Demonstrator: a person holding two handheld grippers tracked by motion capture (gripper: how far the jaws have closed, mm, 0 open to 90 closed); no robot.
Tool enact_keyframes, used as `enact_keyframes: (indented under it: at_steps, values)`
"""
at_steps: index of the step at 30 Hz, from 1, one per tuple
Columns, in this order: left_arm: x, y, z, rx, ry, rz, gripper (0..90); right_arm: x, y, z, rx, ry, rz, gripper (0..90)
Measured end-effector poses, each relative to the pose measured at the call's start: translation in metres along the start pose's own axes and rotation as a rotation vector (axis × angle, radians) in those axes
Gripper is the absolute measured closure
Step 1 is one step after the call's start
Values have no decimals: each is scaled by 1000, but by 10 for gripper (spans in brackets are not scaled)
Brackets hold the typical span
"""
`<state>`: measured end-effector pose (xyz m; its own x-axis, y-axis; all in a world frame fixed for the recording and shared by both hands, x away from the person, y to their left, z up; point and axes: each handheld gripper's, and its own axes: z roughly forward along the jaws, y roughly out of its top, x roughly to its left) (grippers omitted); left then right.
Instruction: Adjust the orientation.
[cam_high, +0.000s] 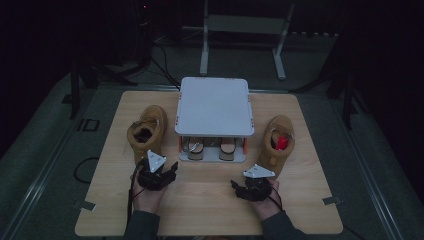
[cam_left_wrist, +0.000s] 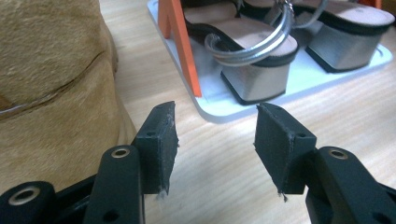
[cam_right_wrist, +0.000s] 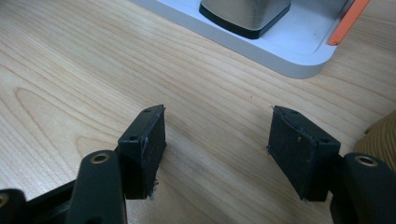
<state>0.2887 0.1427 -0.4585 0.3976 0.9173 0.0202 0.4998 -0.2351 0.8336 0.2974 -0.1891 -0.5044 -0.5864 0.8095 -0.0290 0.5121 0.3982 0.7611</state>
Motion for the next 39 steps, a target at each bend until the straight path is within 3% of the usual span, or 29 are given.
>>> enact_keyframes:
  at_steps: [9,17,21,24,31,39]
  values:
    - [9,4,-15,6,-66,60,494,1,0,0,6,6,-11,349]
    - [22,14,-21,70,-130,116,500,2,0,1,10,4,-19,349]
    - [29,17,-22,58,-164,126,495,2,0,1,11,4,-20,349]
    - [36,17,-23,30,-163,100,482,2,0,1,11,5,-19,349]
    - [38,20,-29,-51,-86,34,456,1,1,1,13,6,-17,345]
    - [39,30,-34,-80,-23,-5,452,1,1,1,13,8,-14,339]
